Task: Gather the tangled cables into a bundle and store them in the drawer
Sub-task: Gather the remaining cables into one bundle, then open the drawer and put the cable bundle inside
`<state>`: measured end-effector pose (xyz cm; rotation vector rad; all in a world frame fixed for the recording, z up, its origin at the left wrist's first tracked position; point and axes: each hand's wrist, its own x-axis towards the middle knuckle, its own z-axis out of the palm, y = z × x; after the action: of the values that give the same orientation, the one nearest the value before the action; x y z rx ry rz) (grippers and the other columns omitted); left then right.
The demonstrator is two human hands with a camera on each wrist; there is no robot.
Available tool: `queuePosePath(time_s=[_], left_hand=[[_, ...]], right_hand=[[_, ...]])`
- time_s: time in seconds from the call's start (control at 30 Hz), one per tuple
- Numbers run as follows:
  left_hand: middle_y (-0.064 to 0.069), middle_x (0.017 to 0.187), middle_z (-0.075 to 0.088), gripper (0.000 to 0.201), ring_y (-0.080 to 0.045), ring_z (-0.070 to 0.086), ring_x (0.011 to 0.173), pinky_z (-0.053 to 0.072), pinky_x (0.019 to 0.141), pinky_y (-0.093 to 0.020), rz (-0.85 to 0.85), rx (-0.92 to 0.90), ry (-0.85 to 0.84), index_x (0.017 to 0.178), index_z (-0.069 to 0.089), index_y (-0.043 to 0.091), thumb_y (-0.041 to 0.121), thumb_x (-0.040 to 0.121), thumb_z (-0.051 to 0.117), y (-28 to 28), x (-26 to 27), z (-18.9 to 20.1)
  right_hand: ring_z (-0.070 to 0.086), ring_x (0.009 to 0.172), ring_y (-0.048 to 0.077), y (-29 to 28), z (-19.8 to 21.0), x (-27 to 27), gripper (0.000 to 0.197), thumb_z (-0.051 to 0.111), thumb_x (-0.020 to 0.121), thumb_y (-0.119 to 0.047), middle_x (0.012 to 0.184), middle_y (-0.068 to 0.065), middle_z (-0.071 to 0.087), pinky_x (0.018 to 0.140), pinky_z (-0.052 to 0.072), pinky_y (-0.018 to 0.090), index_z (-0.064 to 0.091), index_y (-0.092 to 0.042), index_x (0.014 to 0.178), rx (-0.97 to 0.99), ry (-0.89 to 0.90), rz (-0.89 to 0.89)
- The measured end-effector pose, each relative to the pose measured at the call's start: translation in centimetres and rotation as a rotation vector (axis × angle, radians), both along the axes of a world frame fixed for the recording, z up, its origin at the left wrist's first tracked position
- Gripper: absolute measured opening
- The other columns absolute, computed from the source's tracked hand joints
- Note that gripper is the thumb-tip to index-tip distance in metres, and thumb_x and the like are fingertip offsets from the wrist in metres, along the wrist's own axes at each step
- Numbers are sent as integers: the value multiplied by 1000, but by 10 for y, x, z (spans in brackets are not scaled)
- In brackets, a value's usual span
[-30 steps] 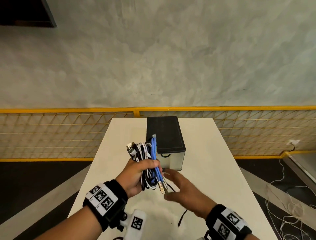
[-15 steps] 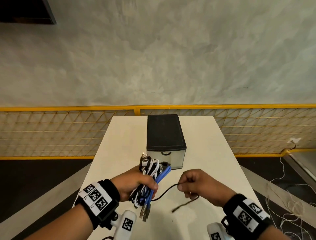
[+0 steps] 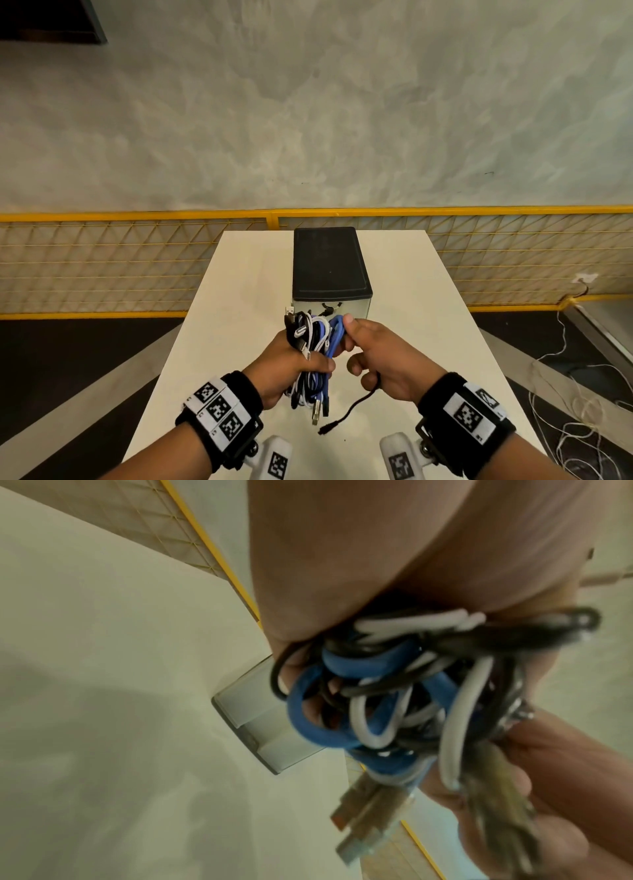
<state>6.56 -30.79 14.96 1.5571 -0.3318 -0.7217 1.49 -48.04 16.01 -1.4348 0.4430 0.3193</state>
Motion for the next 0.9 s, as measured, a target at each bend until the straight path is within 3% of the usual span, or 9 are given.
queuePosePath(time_s=[0.07, 0.2, 0.3, 0.37, 0.53, 0.67, 0.8, 0.9], left_hand=[[-16, 107, 73, 34, -31, 68, 103, 56, 86, -39, 2, 2, -29, 101, 73, 12, 0, 69, 72, -2, 0, -4], [-2, 104, 76, 38, -19, 72, 97, 55, 81, -26, -20, 2, -52, 106, 72, 15, 0, 71, 72, -5, -4, -7], [-6, 106, 76, 47, -23, 73, 97, 55, 84, -27, -68, -40, -37, 121, 64, 14, -1, 78, 75, -7, -6, -9], [-7, 101, 75, 54, -22, 73, 90, 55, 84, -31, -47, -58, -38, 125, 62, 15, 3, 75, 78, -10, -8, -12], [-14, 90, 75, 41, -28, 72, 85, 59, 86, -42, 52, -36, -123, 99, 69, 12, 5, 63, 86, -15, -9, -20], [-24, 87, 72, 34, -43, 71, 81, 60, 77, -48, 114, -49, -168, 97, 67, 8, -4, 67, 78, -14, -7, -21], [-13, 86, 75, 35, -20, 73, 78, 57, 66, -28, 219, -44, -203, 98, 70, 9, -15, 72, 67, -13, -9, -24], [-16, 83, 74, 29, -21, 71, 74, 58, 67, -31, 264, -44, -207, 91, 71, 11, -13, 75, 67, -14, -10, -23]], right_hand=[[42, 51, 14, 3, 2, 2, 46, 41, 97, -57, 81, -1, 56, 42, 22, 20, 53, -16, 82, -22, 31, 15], [42, 49, 13, 6, 0, 3, 56, 38, 95, -63, 85, -1, 54, 42, 22, 19, 62, -13, 104, -16, 68, 43], [38, 47, 11, 9, -1, 2, 48, 38, 96, -62, 76, -4, 52, 42, 21, 19, 63, -21, 95, -11, 96, 39], [37, 47, 11, 10, -4, 3, 50, 39, 95, -63, 78, -2, 51, 41, 21, 18, 64, -21, 100, -11, 101, 40], [36, 48, 10, 10, -5, 6, 49, 38, 95, -63, 77, 2, 48, 39, 22, 18, 60, -20, 105, -35, 107, 66], [40, 50, 12, 12, -2, 8, 49, 38, 95, -64, 83, 1, 52, 38, 22, 17, 59, -20, 104, -76, 80, 98], [39, 48, 13, 16, 2, 12, 52, 35, 96, -63, 86, 5, 53, 39, 21, 16, 56, -18, 106, -94, 77, 103], [39, 47, 13, 19, 6, 13, 45, 39, 96, -60, 86, 7, 50, 39, 23, 17, 53, -17, 96, -108, 68, 78]])
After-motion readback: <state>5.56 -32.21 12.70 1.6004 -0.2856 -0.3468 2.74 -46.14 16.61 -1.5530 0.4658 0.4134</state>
